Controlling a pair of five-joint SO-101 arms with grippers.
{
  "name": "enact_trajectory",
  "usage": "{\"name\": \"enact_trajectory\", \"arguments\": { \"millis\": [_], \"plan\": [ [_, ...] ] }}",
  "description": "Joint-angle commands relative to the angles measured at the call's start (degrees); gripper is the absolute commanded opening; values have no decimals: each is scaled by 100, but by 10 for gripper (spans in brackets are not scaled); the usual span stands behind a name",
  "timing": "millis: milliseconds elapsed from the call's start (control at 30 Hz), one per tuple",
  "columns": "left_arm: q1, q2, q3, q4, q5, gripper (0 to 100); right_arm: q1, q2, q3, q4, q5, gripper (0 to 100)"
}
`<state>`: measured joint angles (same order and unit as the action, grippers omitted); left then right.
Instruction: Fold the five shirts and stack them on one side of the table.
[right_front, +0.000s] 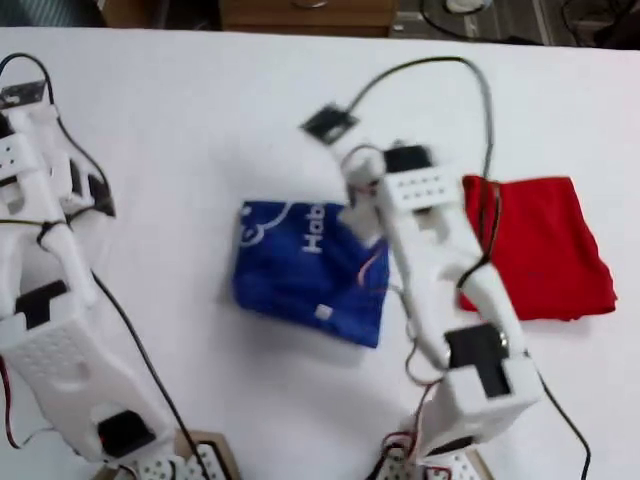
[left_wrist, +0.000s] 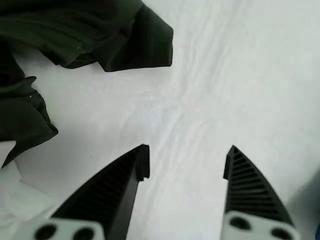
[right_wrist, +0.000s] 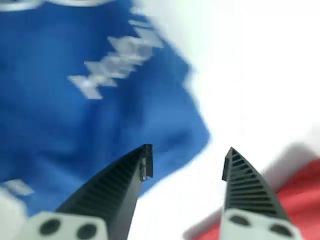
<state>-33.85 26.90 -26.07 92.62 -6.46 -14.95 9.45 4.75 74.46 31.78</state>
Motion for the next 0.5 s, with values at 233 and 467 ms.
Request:
{"name": "enact_trajectory", "arguments": {
  "millis": [233, 467],
  "plan": [
    [-35, -360, -22, -53, -62, 264, 101, 892, -659, -66, -88, 237],
    [-35, -360, -22, -53, -62, 264, -40, 919, -818, -13, -53, 237]
  ]
}}
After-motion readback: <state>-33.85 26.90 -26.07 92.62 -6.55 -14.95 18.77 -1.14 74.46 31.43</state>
